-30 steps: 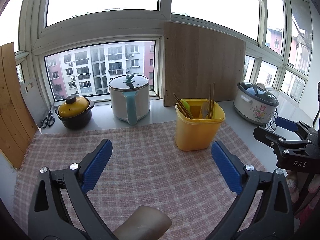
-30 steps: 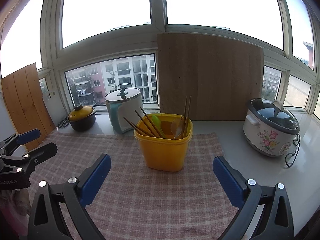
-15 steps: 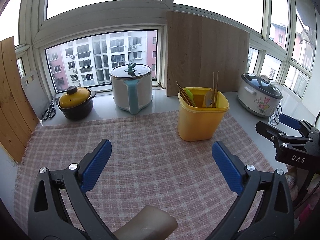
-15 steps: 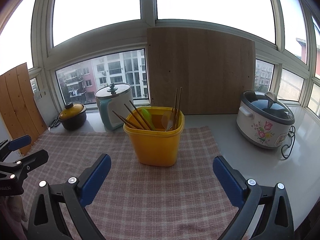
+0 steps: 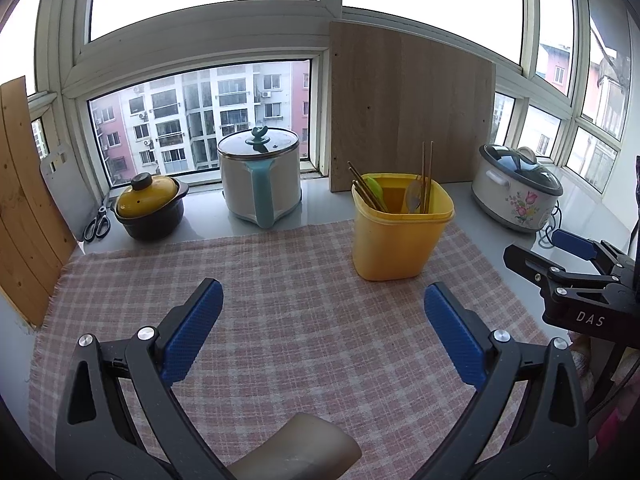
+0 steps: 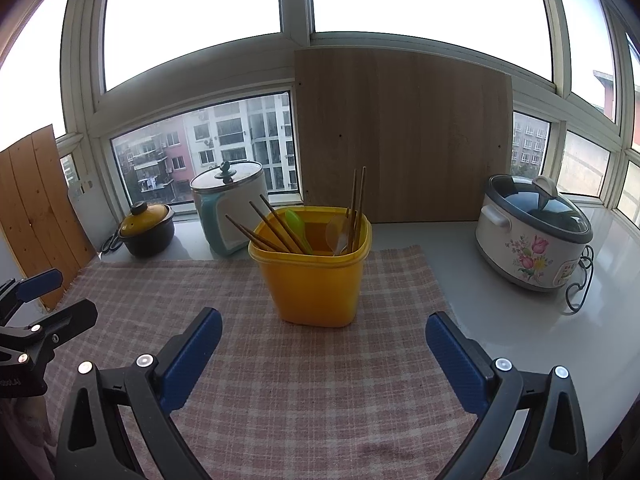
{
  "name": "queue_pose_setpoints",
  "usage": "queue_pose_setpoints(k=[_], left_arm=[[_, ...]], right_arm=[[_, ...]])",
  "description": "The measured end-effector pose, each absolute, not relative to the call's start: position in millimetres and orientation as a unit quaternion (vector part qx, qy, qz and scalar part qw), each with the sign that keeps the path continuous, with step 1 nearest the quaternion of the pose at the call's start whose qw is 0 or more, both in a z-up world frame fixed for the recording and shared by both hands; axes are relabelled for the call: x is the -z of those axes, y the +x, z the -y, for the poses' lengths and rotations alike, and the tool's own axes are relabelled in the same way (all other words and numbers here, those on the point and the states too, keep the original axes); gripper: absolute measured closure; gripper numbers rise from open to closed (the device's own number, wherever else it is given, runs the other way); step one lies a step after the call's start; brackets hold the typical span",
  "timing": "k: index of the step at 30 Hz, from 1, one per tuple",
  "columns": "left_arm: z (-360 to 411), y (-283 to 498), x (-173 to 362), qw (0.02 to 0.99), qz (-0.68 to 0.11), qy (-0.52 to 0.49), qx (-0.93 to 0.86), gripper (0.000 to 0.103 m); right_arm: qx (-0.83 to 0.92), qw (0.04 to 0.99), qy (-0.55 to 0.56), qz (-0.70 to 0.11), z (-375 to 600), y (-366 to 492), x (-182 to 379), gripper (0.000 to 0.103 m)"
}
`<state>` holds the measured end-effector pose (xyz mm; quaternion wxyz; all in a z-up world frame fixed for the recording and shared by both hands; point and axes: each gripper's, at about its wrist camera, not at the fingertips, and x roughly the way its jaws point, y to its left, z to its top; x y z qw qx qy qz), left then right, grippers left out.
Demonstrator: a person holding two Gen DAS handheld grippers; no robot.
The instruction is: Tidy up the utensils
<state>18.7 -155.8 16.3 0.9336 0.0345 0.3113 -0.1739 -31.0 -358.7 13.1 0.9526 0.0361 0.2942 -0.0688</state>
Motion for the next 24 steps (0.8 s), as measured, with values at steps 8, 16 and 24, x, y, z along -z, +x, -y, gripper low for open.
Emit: queue_pose_setpoints(k=[8, 16, 24], left_arm=[[155.6, 19.2, -16.3, 0.933, -0.312, 0.035, 0.175, 0.001], [155.2, 19.7, -16.3, 0.933, -0.312, 0.034, 0.174, 0.001], [155.5, 21.1, -18.0, 0.934, -0.310, 0.034, 0.172, 0.001]], right_arm=[[0.073, 0.951, 0.041, -0.297, 362.0, -30.9, -12.0, 0.000], [0.073, 0.950, 0.043, -0.299, 363.6, -29.8, -11.6, 0.000], [0.074, 0.950, 0.045, -0.299, 364.2, -29.1, -10.8, 0.000]])
